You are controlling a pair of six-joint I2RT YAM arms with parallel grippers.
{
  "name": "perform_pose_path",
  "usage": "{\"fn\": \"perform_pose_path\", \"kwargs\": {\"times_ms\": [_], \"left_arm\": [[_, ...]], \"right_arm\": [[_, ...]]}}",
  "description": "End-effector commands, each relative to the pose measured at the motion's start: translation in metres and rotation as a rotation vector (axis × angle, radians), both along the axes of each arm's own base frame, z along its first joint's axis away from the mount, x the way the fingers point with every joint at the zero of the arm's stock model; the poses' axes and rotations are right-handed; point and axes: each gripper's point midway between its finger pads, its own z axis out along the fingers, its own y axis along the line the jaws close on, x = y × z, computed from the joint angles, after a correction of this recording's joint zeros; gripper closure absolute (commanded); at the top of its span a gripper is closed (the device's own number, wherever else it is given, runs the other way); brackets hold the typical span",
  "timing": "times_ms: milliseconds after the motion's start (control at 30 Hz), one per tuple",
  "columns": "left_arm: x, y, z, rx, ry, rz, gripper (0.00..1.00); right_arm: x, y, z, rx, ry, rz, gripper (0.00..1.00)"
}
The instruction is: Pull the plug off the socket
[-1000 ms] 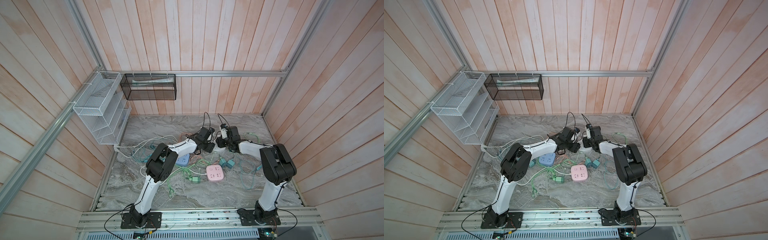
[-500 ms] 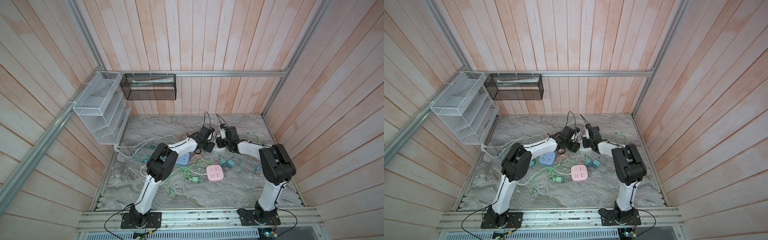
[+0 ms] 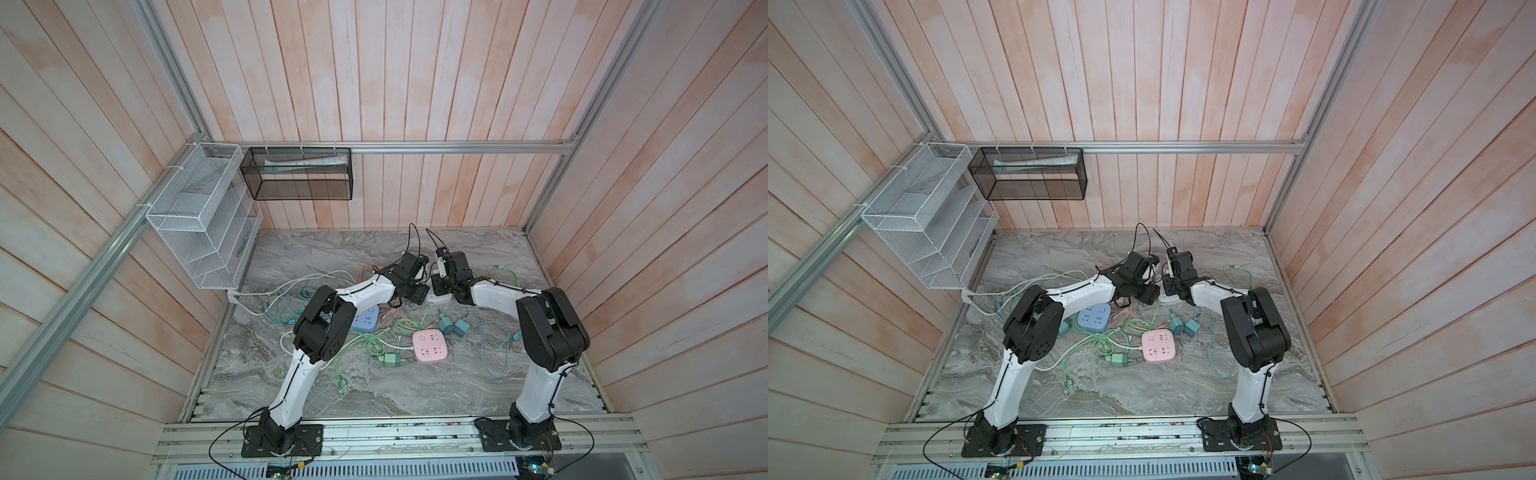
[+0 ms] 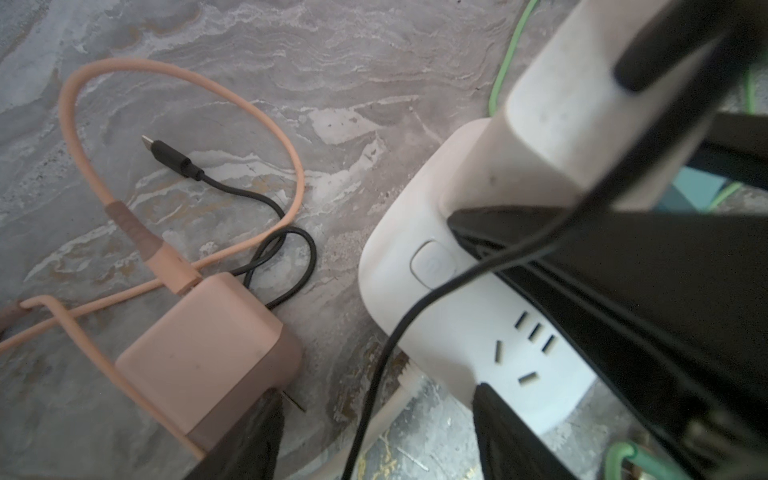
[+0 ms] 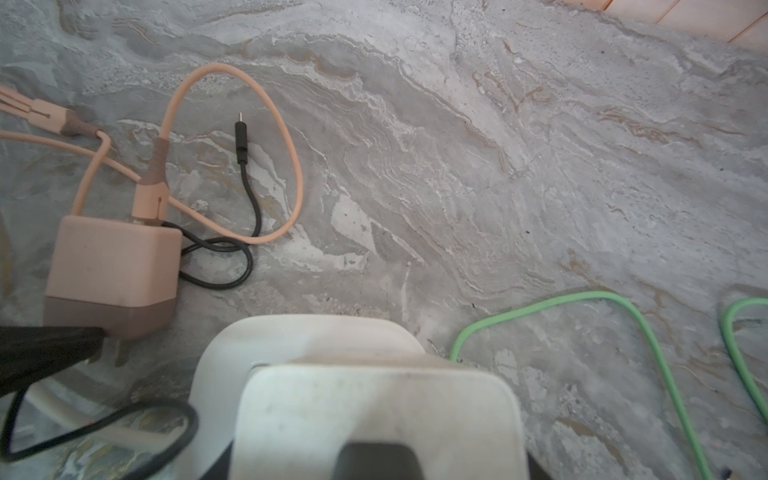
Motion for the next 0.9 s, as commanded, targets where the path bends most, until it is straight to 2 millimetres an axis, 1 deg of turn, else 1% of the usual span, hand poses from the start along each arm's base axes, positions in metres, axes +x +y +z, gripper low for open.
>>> {"fn": "perform_pose_path", "kwargs": {"times_ms": [0,67,233,367,467,600,700,800,867], "left_arm": [[-0.012,0.014,-0.042,0.091,0.085,0.002,0.26],[-0.012,0.014,-0.041,0.091,0.083,0.003,0.26],[-0.012,0.013,-0.042,0.088,0.085,0.004,0.26],[-0.011,0.012,-0.042,0.082,0.085,0.002,0.26],[-0.01,0.011,-0.042,0.083,0.087,0.002,0.26],[-0.01,0.011,-0.043,0.086,0.09,0.004,0.26],[-0.01,0.012,-0.043,0.09,0.09,0.004,0.26],[-0.01,0.013,-0.045,0.092,0.092,0.007,0.26],[-0.01,0.013,-0.045,0.092,0.092,0.007,0.26]], "right_arm": [[0.004,0.013,0.013,0.094,0.003,0.024,0.66],[0.005,0.014,0.014,0.123,0.014,0.027,0.67],[0.004,0.016,0.006,0.106,0.042,0.042,0.68],[0.001,0.012,-0.004,-0.037,0.05,0.036,0.69],[-0.001,0.006,-0.011,-0.138,0.054,0.022,0.71],[-0.001,0.001,-0.013,-0.158,0.052,0.007,0.72],[0.0,0.003,-0.011,-0.132,0.049,0.007,0.73],[0.0,0.009,-0.005,-0.001,0.059,0.022,0.73],[0.001,0.013,-0.001,0.039,0.059,0.033,0.74]]}}
